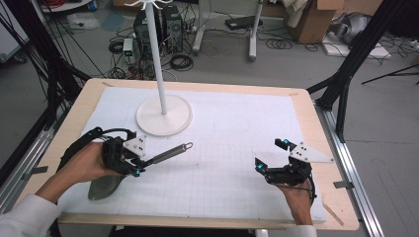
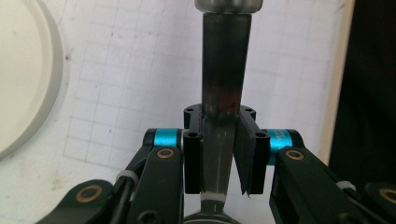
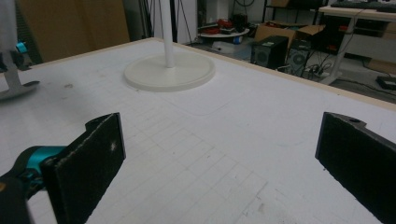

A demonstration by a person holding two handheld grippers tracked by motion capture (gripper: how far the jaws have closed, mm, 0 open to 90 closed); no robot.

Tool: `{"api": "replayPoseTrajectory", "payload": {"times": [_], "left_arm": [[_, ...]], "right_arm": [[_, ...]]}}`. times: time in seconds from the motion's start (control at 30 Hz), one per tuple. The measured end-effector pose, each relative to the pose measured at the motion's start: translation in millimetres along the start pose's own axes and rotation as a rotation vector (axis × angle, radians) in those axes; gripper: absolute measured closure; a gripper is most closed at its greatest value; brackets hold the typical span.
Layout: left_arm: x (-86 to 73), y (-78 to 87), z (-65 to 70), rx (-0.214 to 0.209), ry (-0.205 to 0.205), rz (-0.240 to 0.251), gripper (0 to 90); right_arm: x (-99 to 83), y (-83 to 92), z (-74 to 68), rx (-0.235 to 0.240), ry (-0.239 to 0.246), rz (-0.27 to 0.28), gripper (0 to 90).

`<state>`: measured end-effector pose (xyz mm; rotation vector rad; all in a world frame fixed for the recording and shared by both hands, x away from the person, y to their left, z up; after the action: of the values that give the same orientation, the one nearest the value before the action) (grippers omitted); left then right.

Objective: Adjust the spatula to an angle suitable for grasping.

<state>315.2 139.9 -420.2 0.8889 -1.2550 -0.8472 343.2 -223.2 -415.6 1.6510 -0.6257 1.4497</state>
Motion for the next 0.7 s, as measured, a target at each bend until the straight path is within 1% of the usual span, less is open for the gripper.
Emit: {"api": "replayPoseTrajectory", "payload": {"times": [0.07, 0.17, 0.2, 0.27, 0.3, 0.33, 0.37, 0.43, 0.57, 0.7], "left_arm": [[3.6, 4.4, 0.1, -0.005, 0.02, 0.031, 74.6], [9.2, 10.2, 0.0, 0.005, 0.026, 0.08, 74.6], [11.1, 12.5, -0.4, 0.01, 0.03, 0.092, 74.5], [13.9, 17.6, -1.6, 0.015, 0.026, 0.112, 74.5], [15.7, 18.8, -1.7, 0.02, 0.038, 0.129, 74.6], [17.0, 20.9, -2.8, 0.026, 0.039, 0.139, 74.6], [18.6, 22.8, -2.7, 0.023, 0.048, 0.153, 74.5], [21.9, 25.9, -3.7, 0.033, 0.058, 0.181, 74.6], [27.1, 31.1, -3.4, 0.043, 0.063, 0.212, 74.5], [34.8, 35.4, -4.5, 0.07, 0.07, 0.255, 74.5]], "right_arm": [[0.6, -0.2, 1.3, -0.005, 0.0, 0.006, 0.4], [0.5, 0.7, 1.2, -0.006, -0.007, 0.003, 0.4], [0.7, 0.4, 1.4, -0.005, -0.002, 0.005, 0.4], [0.9, 0.2, 1.0, -0.005, -0.003, 0.006, 0.4], [0.8, 0.0, 0.9, -0.005, -0.002, 0.006, 0.4], [0.8, -0.2, 1.0, -0.005, -0.001, 0.007, 0.4], [0.9, -0.2, 1.2, -0.006, -0.001, 0.007, 0.4], [0.9, 0.2, 1.2, -0.006, -0.002, 0.007, 0.4], [1.0, -0.2, 1.1, -0.006, -0.003, 0.008, 0.4], [0.3, -0.1, 0.2, -0.004, -0.008, 0.0, 0.4]]}}
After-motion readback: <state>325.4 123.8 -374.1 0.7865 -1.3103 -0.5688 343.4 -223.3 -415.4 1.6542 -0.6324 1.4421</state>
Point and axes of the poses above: each handheld gripper's, and its own axes: y roughly backward along the jaws, x roughly out of its top, z roughly to its right, the point moved 10 cm from there along -y, roughly forward along the jaws, and after that the axes turned 9 degrees about -x, right-handed, at the moved point
